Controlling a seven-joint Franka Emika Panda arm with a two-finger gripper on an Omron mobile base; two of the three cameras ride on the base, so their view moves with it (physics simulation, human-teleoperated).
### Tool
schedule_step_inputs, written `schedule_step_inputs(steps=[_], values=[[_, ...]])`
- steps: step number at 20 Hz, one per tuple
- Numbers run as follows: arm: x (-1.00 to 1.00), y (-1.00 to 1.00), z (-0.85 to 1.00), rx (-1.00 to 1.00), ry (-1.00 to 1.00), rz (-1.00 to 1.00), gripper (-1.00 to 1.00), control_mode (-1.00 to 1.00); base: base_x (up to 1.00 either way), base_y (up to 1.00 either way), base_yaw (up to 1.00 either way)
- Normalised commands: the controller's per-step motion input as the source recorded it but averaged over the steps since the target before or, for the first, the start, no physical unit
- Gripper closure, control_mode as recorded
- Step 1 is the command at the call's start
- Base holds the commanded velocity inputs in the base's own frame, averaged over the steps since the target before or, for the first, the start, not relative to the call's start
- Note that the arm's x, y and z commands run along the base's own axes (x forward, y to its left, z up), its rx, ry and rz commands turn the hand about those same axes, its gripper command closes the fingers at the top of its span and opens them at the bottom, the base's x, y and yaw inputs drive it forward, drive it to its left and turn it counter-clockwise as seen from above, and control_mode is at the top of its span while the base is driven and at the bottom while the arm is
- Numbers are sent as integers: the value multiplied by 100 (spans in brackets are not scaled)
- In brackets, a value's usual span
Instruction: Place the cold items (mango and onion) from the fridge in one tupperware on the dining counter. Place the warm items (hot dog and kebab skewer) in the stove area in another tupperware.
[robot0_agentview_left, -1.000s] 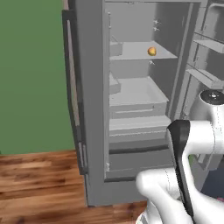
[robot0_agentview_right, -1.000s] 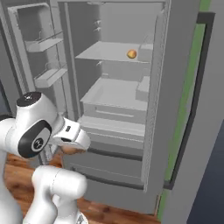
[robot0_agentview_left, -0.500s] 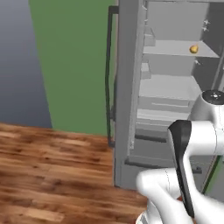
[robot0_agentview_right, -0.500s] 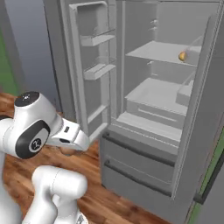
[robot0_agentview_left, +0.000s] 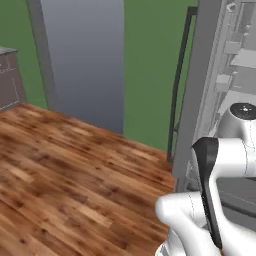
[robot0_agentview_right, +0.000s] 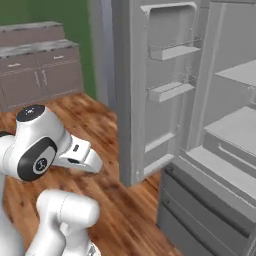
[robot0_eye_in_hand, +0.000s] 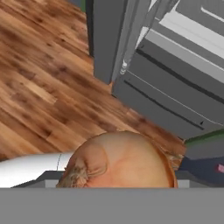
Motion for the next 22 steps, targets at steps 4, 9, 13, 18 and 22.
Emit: schedule_step_inputs(steps=[4, 9, 13, 18, 22], values=[[0, 0, 0, 0, 0, 0, 100, 100, 0, 22, 61], [0, 0, 0, 0, 0, 0, 100, 100, 0, 13, 53], [0, 0, 0, 0, 0, 0, 100, 100, 3, 1, 51], [0, 0, 0, 0, 0, 0, 100, 100, 24, 0, 45], [0, 0, 0, 0, 0, 0, 100, 100, 56, 0, 34]])
